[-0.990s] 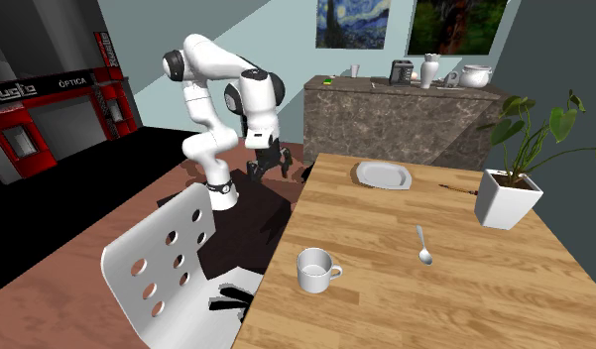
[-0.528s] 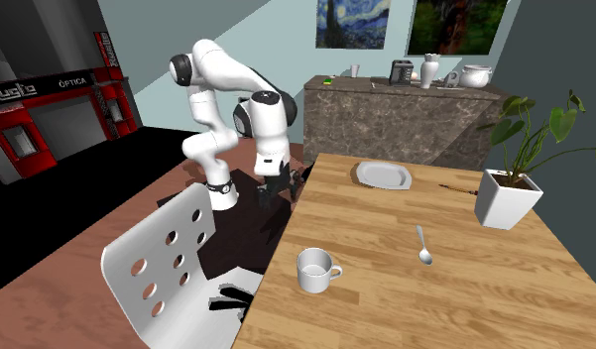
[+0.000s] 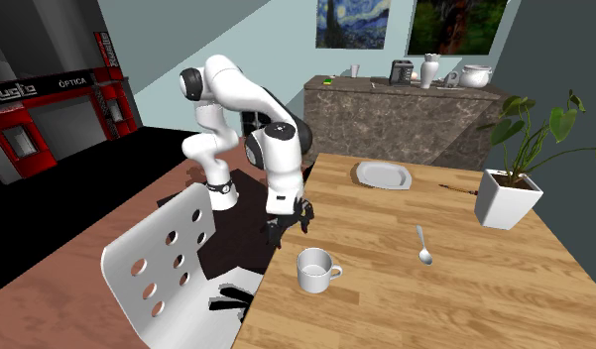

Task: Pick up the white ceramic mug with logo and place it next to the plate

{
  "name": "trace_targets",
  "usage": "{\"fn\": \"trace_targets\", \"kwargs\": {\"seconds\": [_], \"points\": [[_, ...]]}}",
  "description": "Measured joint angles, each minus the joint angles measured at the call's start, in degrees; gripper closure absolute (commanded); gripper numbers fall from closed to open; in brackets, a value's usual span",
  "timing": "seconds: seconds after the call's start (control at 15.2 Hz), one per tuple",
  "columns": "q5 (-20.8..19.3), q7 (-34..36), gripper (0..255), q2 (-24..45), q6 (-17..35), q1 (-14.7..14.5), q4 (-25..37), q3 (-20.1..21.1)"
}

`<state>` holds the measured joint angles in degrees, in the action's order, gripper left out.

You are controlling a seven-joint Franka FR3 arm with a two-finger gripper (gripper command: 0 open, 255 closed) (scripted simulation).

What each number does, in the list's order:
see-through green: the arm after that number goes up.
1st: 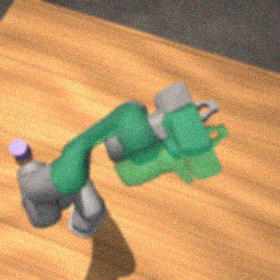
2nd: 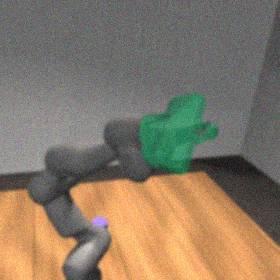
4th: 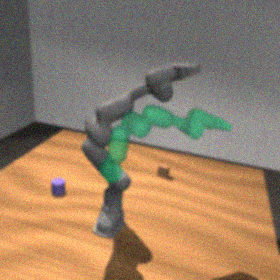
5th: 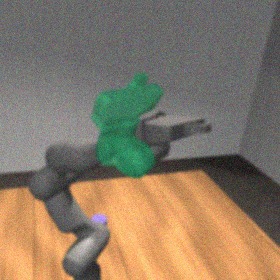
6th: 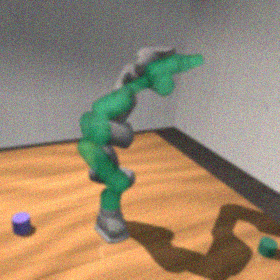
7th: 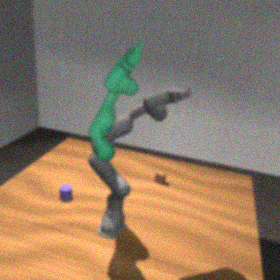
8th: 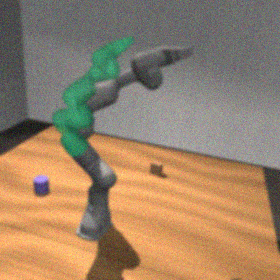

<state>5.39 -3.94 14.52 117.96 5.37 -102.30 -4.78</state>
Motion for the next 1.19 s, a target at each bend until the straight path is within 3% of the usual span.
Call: {"fn": "trace_targets", "kwargs": {"seconds": [0.4,1.19], "points": [[0.67,-1.42,0,13.21,-1.48,1.54,14.47,-0.26],[1.06,-1.64,0,17.27,2.56,1.57,14.52,0.00]]}}
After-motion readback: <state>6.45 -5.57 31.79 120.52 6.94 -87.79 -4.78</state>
